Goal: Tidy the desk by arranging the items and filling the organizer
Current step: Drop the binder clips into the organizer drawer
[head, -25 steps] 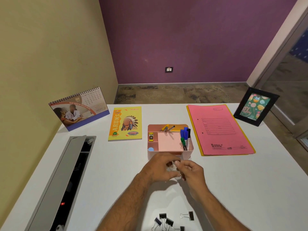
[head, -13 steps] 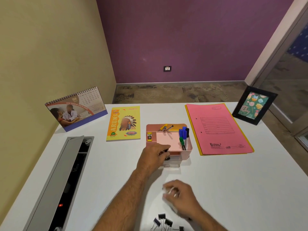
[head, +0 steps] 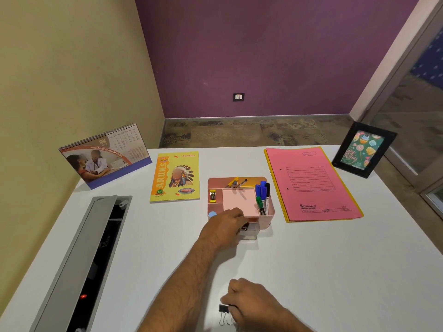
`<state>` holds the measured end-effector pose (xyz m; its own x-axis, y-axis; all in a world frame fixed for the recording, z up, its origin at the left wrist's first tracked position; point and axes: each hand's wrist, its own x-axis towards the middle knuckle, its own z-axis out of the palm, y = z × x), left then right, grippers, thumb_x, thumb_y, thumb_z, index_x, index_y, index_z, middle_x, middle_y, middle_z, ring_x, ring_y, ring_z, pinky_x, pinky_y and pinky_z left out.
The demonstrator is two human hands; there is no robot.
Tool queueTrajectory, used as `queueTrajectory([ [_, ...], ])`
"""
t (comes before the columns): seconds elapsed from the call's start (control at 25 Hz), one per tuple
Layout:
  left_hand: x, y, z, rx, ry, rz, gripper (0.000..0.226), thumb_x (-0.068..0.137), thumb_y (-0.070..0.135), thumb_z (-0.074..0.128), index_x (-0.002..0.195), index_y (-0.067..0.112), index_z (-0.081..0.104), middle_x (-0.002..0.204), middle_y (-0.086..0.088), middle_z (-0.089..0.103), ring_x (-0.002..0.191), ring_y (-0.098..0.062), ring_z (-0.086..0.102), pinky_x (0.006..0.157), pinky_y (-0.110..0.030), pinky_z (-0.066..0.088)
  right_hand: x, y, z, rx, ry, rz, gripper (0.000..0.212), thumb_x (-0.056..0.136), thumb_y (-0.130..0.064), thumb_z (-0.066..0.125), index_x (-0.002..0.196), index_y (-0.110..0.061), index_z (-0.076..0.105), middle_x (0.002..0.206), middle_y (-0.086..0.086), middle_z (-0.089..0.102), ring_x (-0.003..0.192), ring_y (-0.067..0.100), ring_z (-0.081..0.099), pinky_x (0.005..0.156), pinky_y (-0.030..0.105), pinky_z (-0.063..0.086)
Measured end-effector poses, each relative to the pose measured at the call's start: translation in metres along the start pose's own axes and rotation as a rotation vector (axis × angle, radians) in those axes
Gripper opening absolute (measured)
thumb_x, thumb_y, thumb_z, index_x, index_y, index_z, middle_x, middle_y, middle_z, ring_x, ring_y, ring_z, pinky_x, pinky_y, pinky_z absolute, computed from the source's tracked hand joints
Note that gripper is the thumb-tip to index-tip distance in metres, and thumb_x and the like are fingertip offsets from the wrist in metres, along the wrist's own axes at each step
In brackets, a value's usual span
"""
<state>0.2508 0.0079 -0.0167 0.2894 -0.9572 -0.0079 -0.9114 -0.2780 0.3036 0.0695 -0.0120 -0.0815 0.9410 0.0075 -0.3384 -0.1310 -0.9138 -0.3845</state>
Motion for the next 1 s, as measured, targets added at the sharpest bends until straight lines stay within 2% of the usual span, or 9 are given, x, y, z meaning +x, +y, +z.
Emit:
queueTrajectory([
  [0.16,-0.008,-0.009,0.004,-0.142,0.139,-0.059,0.041,0.088,0.014,0.059,0.128,0.019,0.061,0.126,0.0,0.062,0.114,-0.019,0.057,0.095,-0.031,0.049,0.002,0.007,0.002,0.017,0.051,0.043,0.024,0.092,-0.025,0.041,0.098,-0.014,0.061,0.107,0.006,0.052,0.097,0.026,0.053,0.073,0.038,0.044],
  [0.24,-0.013,-0.011,0.003,-0.184,0.198,-0.093,0.036,0.089,0.016,0.059,0.124,0.017,0.064,0.123,0.0,0.066,0.112,-0.018,0.059,0.096,-0.031,0.049,0.004,0.011,-0.001,0.082,0.105,0.124,0.023,0.09,-0.026,0.044,0.094,-0.014,0.064,0.105,0.005,0.055,0.092,0.027,0.059,0.075,0.037,0.046],
  [0.36,-0.02,-0.015,0.002,-0.269,0.311,-0.125,0.03,0.087,0.015,0.06,0.116,0.014,0.069,0.113,-0.002,0.07,0.104,-0.02,0.063,0.09,-0.035,0.055,0.008,0.021,-0.005,0.144,0.233,0.29,0.016,0.089,-0.026,0.048,0.088,-0.018,0.062,0.099,-0.002,0.056,0.087,0.02,0.061,0.076,0.032,0.049],
  [0.48,-0.025,-0.013,0.001,-0.278,0.313,-0.158,0.028,0.09,0.016,0.061,0.117,0.016,0.069,0.116,0.0,0.069,0.105,-0.017,0.062,0.091,-0.027,0.051,0.008,0.03,-0.006,0.163,0.315,0.356,0.018,0.087,-0.031,0.052,0.092,-0.021,0.066,0.093,-0.007,0.054,0.088,0.015,0.06,0.078,0.026,0.048],
  [0.56,-0.026,-0.013,0.003,-0.281,0.313,-0.17,0.028,0.09,0.017,0.061,0.118,0.017,0.068,0.117,0.002,0.069,0.106,-0.015,0.061,0.091,-0.023,0.048,0.007,0.034,-0.005,0.178,0.303,0.358,0.024,0.081,-0.034,0.056,0.099,-0.022,0.067,0.096,-0.008,0.054,0.091,0.014,0.06,0.08,0.024,0.048],
  [0.68,-0.027,-0.011,0.004,-0.316,0.313,-0.183,0.024,0.089,0.02,0.062,0.111,0.017,0.07,0.109,0.005,0.07,0.094,-0.009,0.061,0.083,-0.02,0.048,0.003,0.035,-0.003,0.134,0.26,0.316,0.031,0.08,-0.024,0.052,0.108,-0.022,0.067,0.109,-0.005,0.061,0.099,0.016,0.061,0.084,0.024,0.048],
  [0.76,-0.027,-0.01,0.006,-0.385,0.314,-0.181,0.017,0.084,0.024,0.064,0.097,0.019,0.074,0.093,0.009,0.071,0.078,-0.004,0.057,0.073,-0.022,0.05,0.002,0.034,-0.004,0.134,0.286,0.288,0.028,0.081,-0.025,0.051,0.104,-0.024,0.067,0.107,-0.007,0.063,0.095,0.014,0.062,0.082,0.025,0.049],
  [0.88,-0.03,-0.005,0.002,-0.54,0.207,-0.225,0.017,0.077,0.035,0.066,0.083,0.022,0.076,0.075,0.019,0.066,0.069,-0.001,0.058,0.064,-0.018,0.049,0.001,0.029,-0.017,0.359,0.54,0.287,0.01,0.077,-0.03,0.066,0.087,-0.029,0.067,0.09,-0.017,0.065,0.079,0.003,0.061,0.071,0.021,0.051],
  [1.0,-0.031,-0.005,-0.002,-0.629,0.07,-0.213,0.014,0.076,0.031,0.077,0.085,0.02,0.078,0.076,0.015,0.069,0.067,0.002,0.059,0.06,-0.012,0.046,0.006,0.027,-0.035,0.573,0.82,0.246,0.016,0.073,-0.02,0.079,0.082,-0.025,0.067,0.087,-0.018,0.066,0.078,0.006,0.063,0.063,0.018,0.051],
])
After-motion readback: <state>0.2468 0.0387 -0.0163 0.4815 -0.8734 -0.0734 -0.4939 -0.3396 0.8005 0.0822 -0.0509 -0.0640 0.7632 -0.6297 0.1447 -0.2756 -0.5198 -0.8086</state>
